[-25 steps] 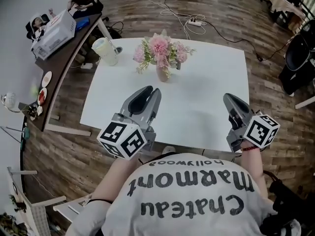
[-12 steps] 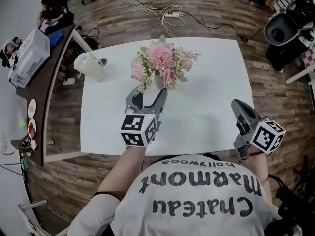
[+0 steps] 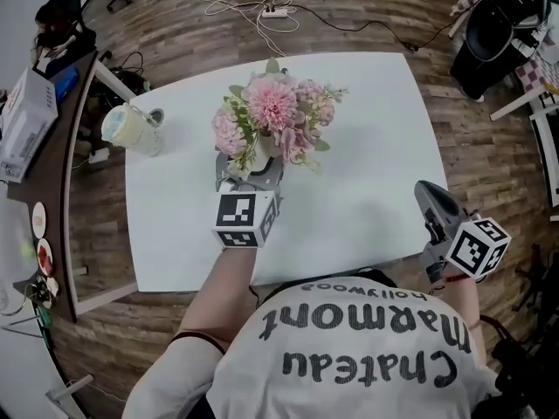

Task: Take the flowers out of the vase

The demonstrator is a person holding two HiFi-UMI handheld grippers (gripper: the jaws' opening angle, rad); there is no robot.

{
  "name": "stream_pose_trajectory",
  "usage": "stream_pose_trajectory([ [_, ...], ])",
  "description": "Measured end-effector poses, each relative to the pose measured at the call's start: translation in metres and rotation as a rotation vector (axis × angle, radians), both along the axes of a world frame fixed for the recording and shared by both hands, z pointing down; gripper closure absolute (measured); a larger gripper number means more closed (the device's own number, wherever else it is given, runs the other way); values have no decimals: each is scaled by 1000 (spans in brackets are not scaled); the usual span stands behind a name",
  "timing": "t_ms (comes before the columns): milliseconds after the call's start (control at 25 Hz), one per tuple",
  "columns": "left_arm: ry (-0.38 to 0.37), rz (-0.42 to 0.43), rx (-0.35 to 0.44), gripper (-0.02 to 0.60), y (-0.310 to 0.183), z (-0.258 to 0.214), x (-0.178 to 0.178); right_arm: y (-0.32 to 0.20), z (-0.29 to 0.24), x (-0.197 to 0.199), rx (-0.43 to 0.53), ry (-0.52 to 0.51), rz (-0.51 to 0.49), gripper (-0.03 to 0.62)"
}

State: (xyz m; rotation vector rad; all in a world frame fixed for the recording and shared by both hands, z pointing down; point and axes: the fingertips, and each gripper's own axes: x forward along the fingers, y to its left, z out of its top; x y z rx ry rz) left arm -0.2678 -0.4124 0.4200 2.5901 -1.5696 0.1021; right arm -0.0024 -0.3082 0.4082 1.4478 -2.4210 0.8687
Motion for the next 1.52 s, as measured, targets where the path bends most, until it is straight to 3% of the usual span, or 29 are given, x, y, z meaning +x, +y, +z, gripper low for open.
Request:
stream_pose_trajectory([
  [160,15,-3,54,337,-2,-15,2,4,2,1,-11,7,15,579],
  [760,45,-15,132,503,-4,-58,8,7,-6,3,22,-9,-1,579],
  [1240,32,-50,191,520,8,-94,16,12,-18,15,65,-46,-37,580],
  [1520,20,-119,249,519,23,-119,20,17,-25,32,95,-80,-73,580],
])
